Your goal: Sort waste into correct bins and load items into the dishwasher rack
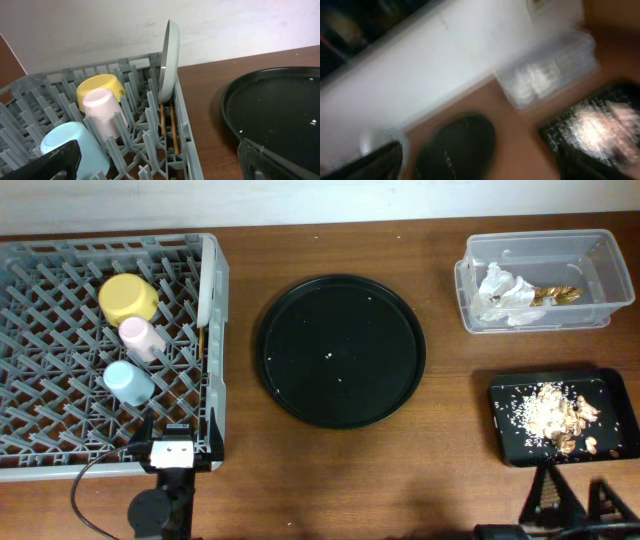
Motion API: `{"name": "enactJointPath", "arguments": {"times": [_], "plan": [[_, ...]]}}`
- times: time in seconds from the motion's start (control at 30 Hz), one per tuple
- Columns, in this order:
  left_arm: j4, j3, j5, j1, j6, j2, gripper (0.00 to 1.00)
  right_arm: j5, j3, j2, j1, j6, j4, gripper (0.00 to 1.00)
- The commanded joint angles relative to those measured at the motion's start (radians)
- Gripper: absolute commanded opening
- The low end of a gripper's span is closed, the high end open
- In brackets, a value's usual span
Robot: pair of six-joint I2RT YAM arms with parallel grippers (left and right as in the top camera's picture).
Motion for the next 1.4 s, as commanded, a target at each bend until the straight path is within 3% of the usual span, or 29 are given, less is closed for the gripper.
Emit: {"name": "enactJointPath", "arguments": {"times": [0.0, 0.27, 0.37, 0.63, 0.83, 0.97, 1.1, 1.17, 1.37], "plan": [[0.002, -0.008, -0.003, 0.003, 0.013, -0.006, 0.99, -0.011, -0.25, -0.123, 0.008, 0.014, 0.183, 0.98], [0.002, -0.008, -0.003, 0.003, 0.013, -0.006, 0.99, -0.192, -0.792, -0.171, 0.024, -0.078, 0.859, 0.98], [0.002, -0.008, -0.003, 0.003, 0.013, -0.006, 0.99, -0.186, -0.906, -0.171, 0.052, -0.135, 0.997, 0.98], [0.001, -0.008, -0.003, 0.003, 0.013, -0.006, 0.99, -0.18, -1.022, -0.171, 0.062, -0.302, 1.011, 0.98], [0.001, -0.008, -0.003, 0.003, 0.013, -0.006, 0.99, -0.188, -1.117, -0.172, 0.063, -0.386, 1.141, 0.98], [0.002, -0.008, -0.003, 0.003, 0.013, -0.006, 0.99, -0.198, -1.126, -0.172, 0.082, -0.563, 1.107, 0.98], [0.001, -0.008, -0.003, 0.003, 0.013, -0.006, 0.99, -0.103, -1.126, -0.172, 0.08, -0.563, 1.061, 0.98], [0.001, -0.008, -0.003, 0.003, 0.013, -0.006, 0.99, -0.019, -1.126, -0.172, 0.08, -0.459, 1.057, 0.98], [0.001, -0.008, -0.003, 0.003, 0.013, -0.006, 0.99, -0.019, -1.126, -0.172, 0.08, -0.464, 1.059, 0.98]]}}
